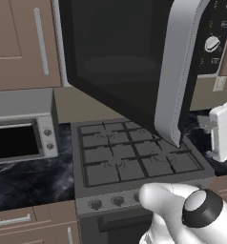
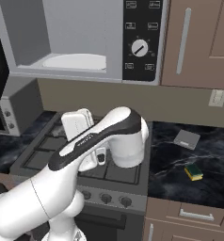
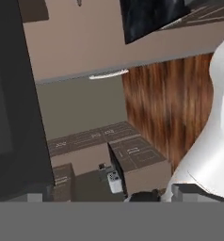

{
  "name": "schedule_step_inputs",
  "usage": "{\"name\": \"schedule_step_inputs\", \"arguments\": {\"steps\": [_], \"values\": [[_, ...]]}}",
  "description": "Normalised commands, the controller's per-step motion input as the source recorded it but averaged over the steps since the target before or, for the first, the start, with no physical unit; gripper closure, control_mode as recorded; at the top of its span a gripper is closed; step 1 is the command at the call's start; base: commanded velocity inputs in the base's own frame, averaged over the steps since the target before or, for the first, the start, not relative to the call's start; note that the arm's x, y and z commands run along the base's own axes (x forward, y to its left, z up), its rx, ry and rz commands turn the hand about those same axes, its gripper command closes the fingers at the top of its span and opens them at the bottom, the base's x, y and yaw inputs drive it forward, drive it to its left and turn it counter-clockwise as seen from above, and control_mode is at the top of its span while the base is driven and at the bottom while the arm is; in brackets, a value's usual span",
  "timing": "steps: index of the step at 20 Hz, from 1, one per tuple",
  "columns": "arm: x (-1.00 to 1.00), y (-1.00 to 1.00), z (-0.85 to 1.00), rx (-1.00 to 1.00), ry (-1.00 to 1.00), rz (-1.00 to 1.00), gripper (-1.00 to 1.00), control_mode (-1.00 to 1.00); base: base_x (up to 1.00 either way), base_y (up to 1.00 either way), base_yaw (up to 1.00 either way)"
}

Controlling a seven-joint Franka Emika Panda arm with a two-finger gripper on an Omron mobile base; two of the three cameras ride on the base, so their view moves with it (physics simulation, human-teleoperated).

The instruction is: Place the sponge inside the microwave to prepare for sanitizing.

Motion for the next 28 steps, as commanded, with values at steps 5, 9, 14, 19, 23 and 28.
{"name": "schedule_step_inputs", "arguments": {"steps": [5,9,14,19,23,28], "values": [[0.0,0.84,0.44,0.11,-0.07,0.0,-1.0,-1.0,0.0,0.0,0.0],[0.15,0.6,0.66,0.11,0.0,-0.03,-1.0,-1.0,0.0,0.0,0.0],[0.37,0.26,0.6,0.15,0.0,-0.01,-1.0,-1.0,0.0,0.0,0.0],[0.32,0.14,0.52,0.04,0.0,0.0,-1.0,-1.0,0.0,0.0,0.0],[0.0,0.32,0.23,-0.14,0.0,0.07,-1.0,-1.0,0.0,0.0,0.0],[0.0,0.4,0.25,-0.22,0.0,0.03,-1.0,-1.0,0.0,0.0,0.0]]}}
